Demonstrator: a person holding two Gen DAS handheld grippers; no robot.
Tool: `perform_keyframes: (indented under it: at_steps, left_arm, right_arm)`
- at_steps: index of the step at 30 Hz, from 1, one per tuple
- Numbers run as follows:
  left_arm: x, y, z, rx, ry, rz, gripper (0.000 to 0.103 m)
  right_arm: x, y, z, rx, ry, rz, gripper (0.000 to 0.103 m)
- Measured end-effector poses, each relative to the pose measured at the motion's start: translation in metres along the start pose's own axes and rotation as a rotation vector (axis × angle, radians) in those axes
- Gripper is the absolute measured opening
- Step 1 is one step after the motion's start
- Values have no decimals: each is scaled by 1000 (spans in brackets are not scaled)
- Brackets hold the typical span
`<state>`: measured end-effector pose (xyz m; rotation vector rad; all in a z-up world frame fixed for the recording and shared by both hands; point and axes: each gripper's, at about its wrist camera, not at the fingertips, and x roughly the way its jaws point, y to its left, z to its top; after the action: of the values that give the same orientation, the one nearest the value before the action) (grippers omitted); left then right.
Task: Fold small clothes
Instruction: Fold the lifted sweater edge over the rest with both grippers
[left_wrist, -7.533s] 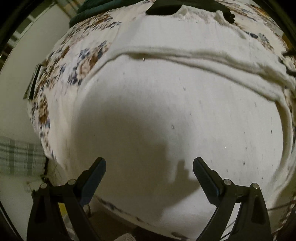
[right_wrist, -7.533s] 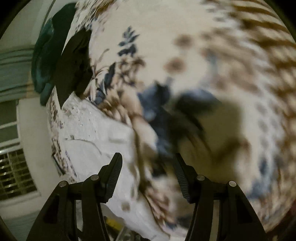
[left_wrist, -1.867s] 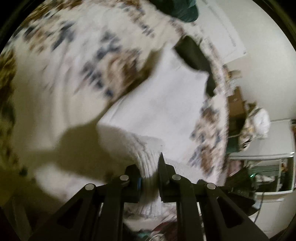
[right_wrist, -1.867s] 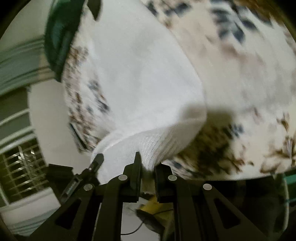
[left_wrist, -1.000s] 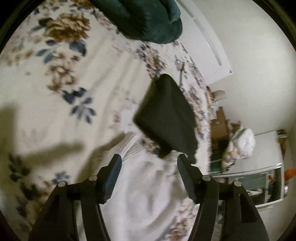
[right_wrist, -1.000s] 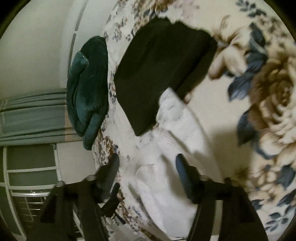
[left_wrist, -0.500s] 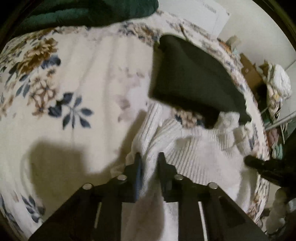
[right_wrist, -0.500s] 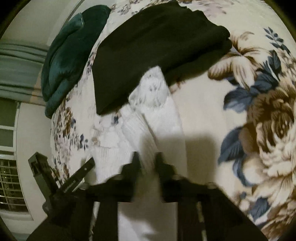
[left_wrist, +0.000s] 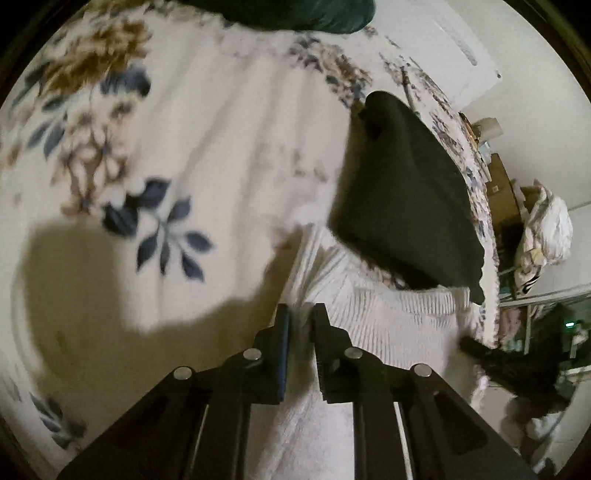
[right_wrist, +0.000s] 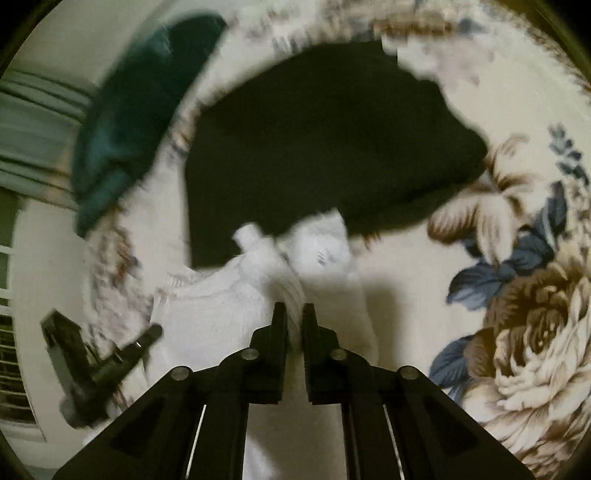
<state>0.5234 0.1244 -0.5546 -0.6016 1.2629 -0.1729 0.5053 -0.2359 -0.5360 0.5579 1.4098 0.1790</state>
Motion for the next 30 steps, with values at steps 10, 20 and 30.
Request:
perform_keyframes:
  at_steps: [10, 20, 30]
  left_arm:
    - [-60, 42, -110, -93, -11, -31, 54]
    - [-62, 25, -159, -132, -107, -3, 8]
    - [-65, 34, -155, -123, -29, 40, 10]
  right_arm:
    - [-25, -61, -100, 84, 141, 172, 43]
    - [-10, -73, -161, 175, 109, 207, 9]
    - [-22, -74, -158, 141, 138, 118, 10]
